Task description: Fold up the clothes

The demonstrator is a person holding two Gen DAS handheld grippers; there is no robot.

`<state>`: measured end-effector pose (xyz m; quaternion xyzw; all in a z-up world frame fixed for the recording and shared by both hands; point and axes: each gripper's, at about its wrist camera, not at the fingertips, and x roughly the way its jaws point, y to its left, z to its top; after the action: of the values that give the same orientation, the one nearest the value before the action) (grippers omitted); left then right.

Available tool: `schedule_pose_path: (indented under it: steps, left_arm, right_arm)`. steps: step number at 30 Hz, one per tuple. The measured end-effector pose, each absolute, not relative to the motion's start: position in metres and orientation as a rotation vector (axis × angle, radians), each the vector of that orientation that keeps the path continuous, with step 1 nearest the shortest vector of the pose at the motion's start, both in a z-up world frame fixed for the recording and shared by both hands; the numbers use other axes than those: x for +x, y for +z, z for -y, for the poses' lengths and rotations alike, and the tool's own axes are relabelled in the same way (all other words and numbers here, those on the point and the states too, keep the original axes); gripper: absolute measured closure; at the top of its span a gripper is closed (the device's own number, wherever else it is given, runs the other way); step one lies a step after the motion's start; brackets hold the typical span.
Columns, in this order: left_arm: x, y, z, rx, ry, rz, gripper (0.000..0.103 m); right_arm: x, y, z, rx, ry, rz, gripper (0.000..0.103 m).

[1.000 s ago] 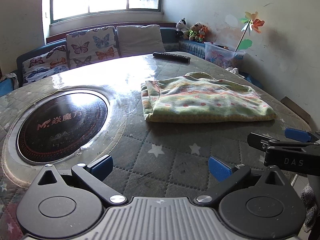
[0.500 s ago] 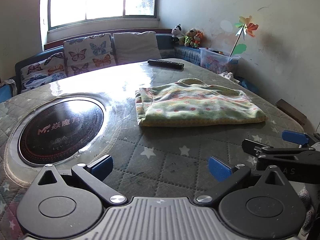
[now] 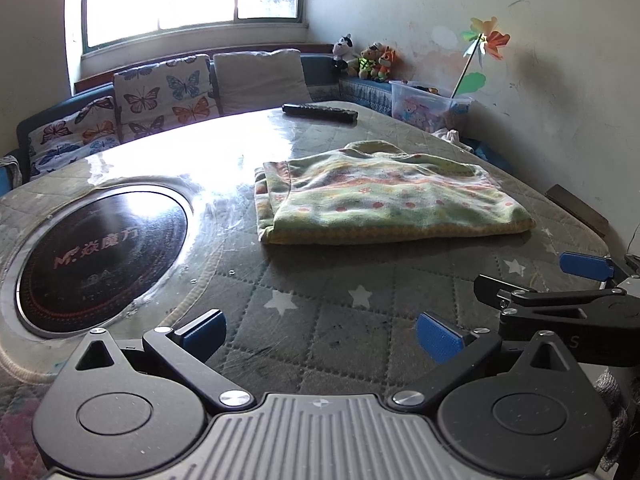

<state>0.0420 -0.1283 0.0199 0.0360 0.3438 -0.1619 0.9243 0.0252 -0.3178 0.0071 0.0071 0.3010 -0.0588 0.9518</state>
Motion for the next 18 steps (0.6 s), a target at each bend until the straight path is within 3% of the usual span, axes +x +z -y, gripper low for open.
schedule_pose_path:
  steps: [18]
  left_arm:
    - [0.075, 0.012, 0.134, 0.067, -0.350, -0.722, 0.000]
  right_arm:
    - [0.052, -0.003, 0.318, 0.005, -0.141, -0.632, 0.000]
